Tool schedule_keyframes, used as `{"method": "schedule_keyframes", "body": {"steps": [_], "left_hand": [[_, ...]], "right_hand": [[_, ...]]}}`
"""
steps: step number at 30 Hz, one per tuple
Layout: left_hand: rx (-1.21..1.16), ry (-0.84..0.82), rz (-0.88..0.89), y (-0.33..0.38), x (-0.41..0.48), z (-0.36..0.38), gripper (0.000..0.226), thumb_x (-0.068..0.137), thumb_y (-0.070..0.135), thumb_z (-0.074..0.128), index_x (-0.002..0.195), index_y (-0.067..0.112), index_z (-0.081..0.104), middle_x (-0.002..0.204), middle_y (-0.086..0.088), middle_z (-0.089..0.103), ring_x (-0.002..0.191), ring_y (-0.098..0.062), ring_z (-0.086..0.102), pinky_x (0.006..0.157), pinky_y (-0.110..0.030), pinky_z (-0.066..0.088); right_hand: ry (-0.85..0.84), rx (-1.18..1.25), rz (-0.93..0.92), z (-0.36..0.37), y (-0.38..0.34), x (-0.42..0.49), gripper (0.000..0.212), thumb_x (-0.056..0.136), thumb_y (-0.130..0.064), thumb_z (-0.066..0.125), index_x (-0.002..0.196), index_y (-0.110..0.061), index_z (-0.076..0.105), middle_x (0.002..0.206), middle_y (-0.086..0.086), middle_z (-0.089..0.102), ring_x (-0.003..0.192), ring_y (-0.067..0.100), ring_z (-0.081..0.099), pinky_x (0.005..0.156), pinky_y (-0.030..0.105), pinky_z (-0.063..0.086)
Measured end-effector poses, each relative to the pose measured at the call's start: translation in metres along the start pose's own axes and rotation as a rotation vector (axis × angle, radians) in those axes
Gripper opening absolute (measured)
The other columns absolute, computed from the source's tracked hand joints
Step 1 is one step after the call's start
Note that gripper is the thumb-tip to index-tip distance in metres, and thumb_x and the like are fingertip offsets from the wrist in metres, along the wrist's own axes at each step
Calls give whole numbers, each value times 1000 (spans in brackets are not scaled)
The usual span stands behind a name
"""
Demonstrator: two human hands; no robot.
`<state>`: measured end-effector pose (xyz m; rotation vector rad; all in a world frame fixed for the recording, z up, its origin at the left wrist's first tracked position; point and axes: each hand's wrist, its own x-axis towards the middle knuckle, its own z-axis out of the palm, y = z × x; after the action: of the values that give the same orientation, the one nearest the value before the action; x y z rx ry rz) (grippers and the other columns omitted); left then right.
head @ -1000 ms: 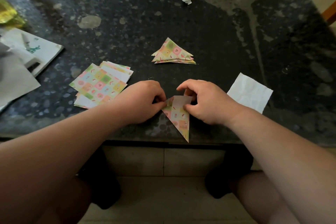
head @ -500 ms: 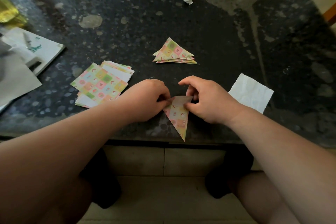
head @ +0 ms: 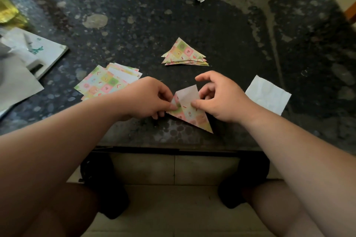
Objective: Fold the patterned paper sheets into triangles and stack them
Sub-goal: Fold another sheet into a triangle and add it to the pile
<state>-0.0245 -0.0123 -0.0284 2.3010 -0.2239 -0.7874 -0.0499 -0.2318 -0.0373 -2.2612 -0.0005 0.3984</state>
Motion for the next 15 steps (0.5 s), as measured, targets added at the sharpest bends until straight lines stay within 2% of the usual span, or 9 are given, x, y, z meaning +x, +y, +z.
{"method": "schedule_keyframes", "body": {"steps": [4,7,10,14,15], "left_hand": [[-316,-8,-92,0,1,3,6,93,6,71,92,10,75,73,-7,73,60,-12,67,56,-24,56],[-554,-29,-158,1,4,0,9,95,1,67,101,5,72,84,-12,74,66,-15,69,55,-24,56],[-741,-52,-191,2,4,-1,16,93,0,67,110,0,68,91,-16,74,68,-17,70,56,-25,57],[-848,-66,-240,1,3,-1,14,90,-4,69,103,0,68,86,-15,73,67,-18,71,58,-27,59],[-893,-62,-257,1,3,0,12,90,-4,68,100,1,67,84,-14,73,66,-17,71,58,-27,59]], "right_hand": [[-89,92,69,-4,-1,2,50,85,-17,84,123,-33,55,84,-13,78,80,2,74,79,30,58],[-110,172,127,-5,0,4,41,86,-13,83,115,-29,60,91,-9,80,87,5,76,80,34,62],[-58,257,153,-5,0,5,34,85,-8,82,106,-27,63,93,-6,80,89,8,77,79,35,63],[-12,388,210,-4,-3,3,25,86,-5,81,100,-21,68,92,-4,80,80,5,76,57,19,55],[-4,401,222,-5,-5,3,22,86,-6,81,98,-21,69,92,-5,79,79,4,76,55,18,54]]}}
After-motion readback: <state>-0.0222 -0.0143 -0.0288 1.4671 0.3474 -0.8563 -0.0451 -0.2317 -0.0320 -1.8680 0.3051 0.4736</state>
